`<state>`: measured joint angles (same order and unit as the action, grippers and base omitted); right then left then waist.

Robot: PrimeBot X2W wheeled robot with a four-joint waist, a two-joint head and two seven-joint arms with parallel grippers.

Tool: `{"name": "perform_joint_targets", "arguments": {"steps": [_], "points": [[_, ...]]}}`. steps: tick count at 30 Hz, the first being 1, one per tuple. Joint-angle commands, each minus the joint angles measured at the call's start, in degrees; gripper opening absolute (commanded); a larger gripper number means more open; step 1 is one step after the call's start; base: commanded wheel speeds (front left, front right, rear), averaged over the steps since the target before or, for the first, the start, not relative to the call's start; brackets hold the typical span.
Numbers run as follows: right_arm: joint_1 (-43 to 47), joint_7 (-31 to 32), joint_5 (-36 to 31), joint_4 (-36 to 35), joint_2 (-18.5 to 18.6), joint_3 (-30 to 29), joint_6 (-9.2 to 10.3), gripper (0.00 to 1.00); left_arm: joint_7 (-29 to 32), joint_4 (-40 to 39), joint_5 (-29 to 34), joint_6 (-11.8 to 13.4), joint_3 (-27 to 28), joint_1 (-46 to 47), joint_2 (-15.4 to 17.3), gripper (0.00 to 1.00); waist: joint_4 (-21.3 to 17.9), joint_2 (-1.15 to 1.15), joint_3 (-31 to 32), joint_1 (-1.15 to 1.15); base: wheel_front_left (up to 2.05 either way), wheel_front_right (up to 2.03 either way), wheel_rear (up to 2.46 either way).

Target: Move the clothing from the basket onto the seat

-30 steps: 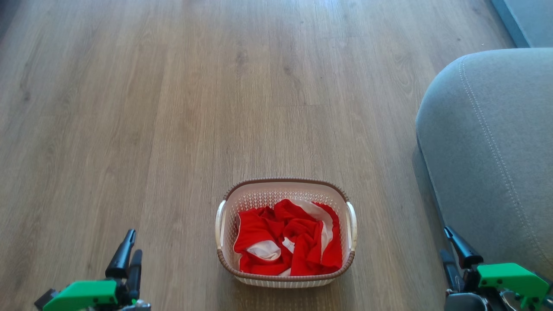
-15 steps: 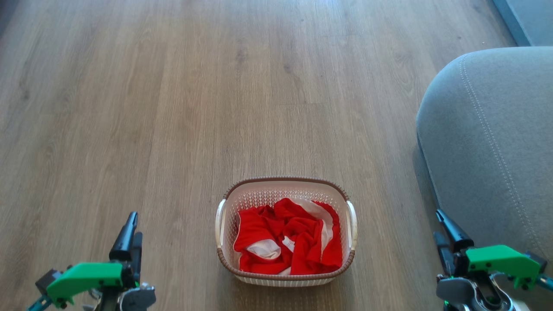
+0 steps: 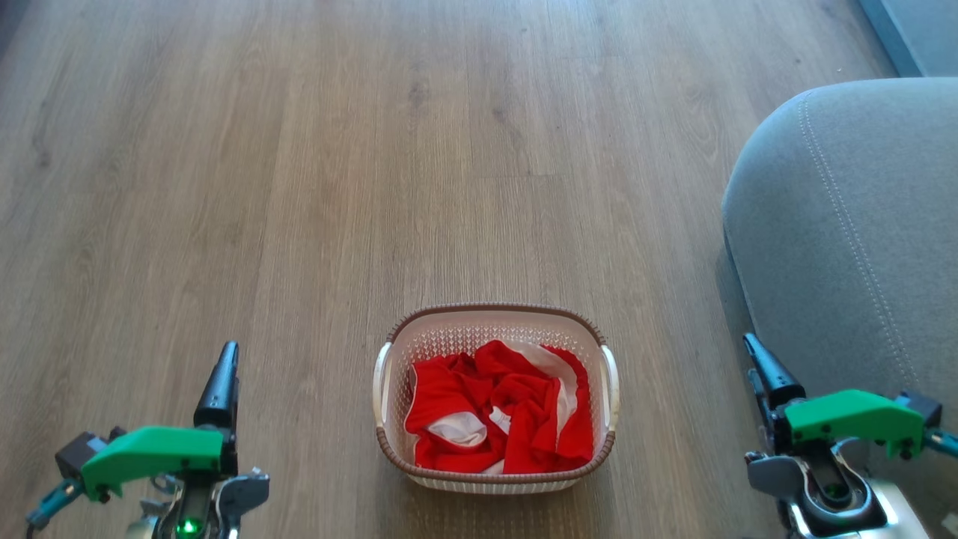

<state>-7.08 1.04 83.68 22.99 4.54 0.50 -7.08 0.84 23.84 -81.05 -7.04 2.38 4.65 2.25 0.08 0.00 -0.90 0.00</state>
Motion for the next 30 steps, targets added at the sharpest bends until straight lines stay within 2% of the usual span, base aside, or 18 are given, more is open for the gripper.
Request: {"name": "perform_joint_targets", "arguments": {"steps": [1, 23, 30], "points": [[-3.9, -0.8, -1.8, -1.5, 1.8, 1.1, -0.11, 1.00, -0.6, -1.4, 1.9, -0.1, 0.2, 3.9, 0.6, 1.00, 0.0, 0.00, -0.1, 0.00, 0.00, 0.00, 0.00], [-9.7, -4.4, -19.7, 2.1, 4.3, 7.1, -0.18, 1.00, -4.2, 0.0, 24.2, -0.2, -2.4, 7.9, 1.6, 1.00, 0.0, 0.00, -0.7, 0.00, 0.00, 0.00, 0.00], [-12.1, -5.9, -26.5, 4.2, 5.1, 9.6, -0.21, 1.00, -5.7, 0.3, 34.7, 0.6, -3.5, 9.2, 2.2, 1.00, 0.1, 0.00, -1.0, 0.00, 0.00, 0.00, 0.00]]}}
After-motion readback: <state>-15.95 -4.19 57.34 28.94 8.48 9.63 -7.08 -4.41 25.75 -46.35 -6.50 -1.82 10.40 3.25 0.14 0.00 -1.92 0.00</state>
